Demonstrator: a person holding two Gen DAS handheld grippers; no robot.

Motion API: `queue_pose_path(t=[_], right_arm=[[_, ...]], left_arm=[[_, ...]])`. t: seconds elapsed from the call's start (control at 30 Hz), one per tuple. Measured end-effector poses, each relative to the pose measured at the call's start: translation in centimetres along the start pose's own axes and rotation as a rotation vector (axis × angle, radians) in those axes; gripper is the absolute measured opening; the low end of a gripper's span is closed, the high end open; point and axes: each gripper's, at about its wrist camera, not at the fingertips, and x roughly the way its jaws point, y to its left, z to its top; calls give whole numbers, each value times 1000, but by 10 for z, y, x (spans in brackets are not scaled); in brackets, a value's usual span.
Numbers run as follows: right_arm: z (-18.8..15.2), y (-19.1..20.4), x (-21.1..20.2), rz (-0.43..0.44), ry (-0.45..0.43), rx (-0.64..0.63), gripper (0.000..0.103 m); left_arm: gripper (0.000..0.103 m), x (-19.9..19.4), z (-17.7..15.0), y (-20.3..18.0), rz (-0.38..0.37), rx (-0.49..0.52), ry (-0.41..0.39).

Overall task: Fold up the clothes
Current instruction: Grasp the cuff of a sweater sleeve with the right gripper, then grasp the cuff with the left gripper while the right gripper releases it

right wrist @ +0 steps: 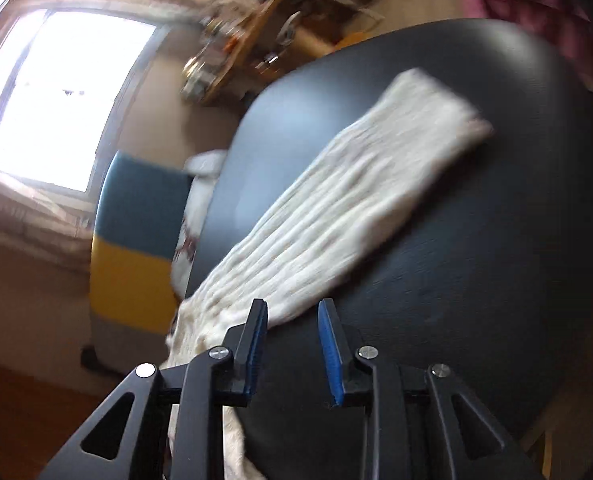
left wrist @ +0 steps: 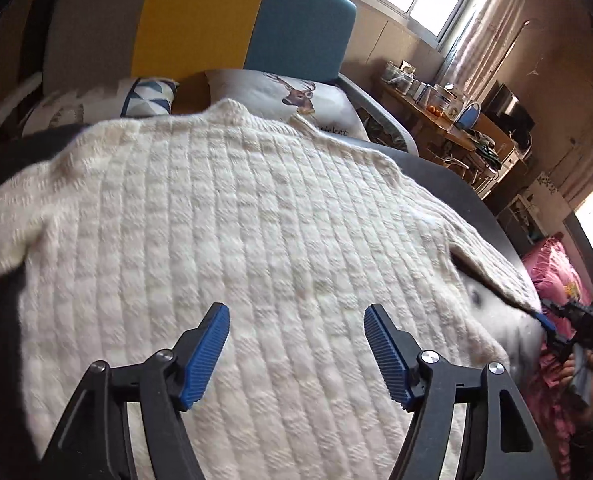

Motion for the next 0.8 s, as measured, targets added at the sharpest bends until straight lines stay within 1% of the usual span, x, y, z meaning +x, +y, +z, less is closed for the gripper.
queue_pose_path(t=[0.07, 0.13, 0.2, 0.27, 0.33, 0.4, 0.47, 0.5, 0.53, 0.57, 0.6, 0.7, 0.77, 0.8], right_arm=[[21, -31, -12, 2, -49, 101, 28], [34, -48, -12, 21, -68, 163, 28], [44, -55, -8, 62, -77, 200, 28], [52, -52, 0, 68, -74, 210, 28], [56, -44, 9, 50, -78, 182, 27], [57, -31, 17, 21, -89, 121, 25], [59, -21, 23, -6, -104, 50, 25], [60, -19, 28, -13, -107, 19, 22], [61, -19, 31, -22, -103, 22, 12], [61, -20, 34, -32, -98, 28, 8], [62, -22, 35, -26, -99, 44, 6], [65, -24, 39, -19, -107, 65, 5], [64, -20, 40, -34, -104, 45, 6], [65, -20, 41, -25, -99, 48, 6]], left_arm=[[73, 2, -11, -12, -16, -31, 23], [73, 4, -18, -26, -11, -32, 36], [73, 6, -22, -40, -10, -3, 54], [73, 7, -26, -54, -8, 27, 70], [73, 9, -29, -66, -13, 58, 89], [73, 11, -33, -76, -18, 88, 104], [73, 14, -37, -82, -34, 100, 124], [73, 15, -39, -84, -41, 102, 133], [73, 16, -41, -86, -48, 104, 143], [73, 18, -43, -88, -55, 107, 152], [73, 19, -44, -89, -58, 111, 159], [73, 20, -47, -91, -66, 122, 169], [73, 20, -48, -89, -74, 117, 172], [73, 20, -49, -88, -77, 112, 173]])
